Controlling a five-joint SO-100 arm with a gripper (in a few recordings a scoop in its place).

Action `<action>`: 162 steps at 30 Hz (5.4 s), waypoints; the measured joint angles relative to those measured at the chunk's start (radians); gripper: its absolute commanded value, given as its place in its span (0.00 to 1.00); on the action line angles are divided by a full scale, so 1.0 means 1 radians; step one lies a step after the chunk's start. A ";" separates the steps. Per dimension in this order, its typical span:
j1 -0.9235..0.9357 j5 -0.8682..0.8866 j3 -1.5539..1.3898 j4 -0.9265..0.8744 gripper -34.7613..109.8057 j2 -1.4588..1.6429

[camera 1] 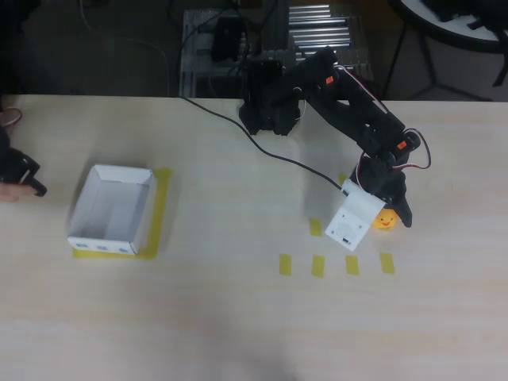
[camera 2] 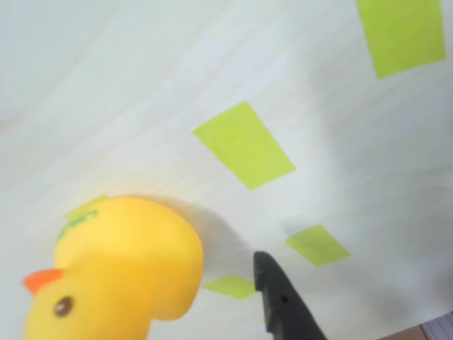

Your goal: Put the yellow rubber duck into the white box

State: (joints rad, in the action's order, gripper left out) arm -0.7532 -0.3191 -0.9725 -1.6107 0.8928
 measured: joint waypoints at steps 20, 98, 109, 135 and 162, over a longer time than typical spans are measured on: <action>-0.034 0.086 0.230 0.000 0.24 -0.172; 1.669 -0.014 -0.270 0.532 0.34 0.270; 1.669 -0.037 -0.270 0.537 0.39 0.238; 1.517 0.084 0.008 0.170 0.24 0.479; 0.838 0.495 -0.658 0.627 0.24 1.717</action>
State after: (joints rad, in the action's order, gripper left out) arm 0.0844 0.1764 -1.6306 -0.9833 2.6093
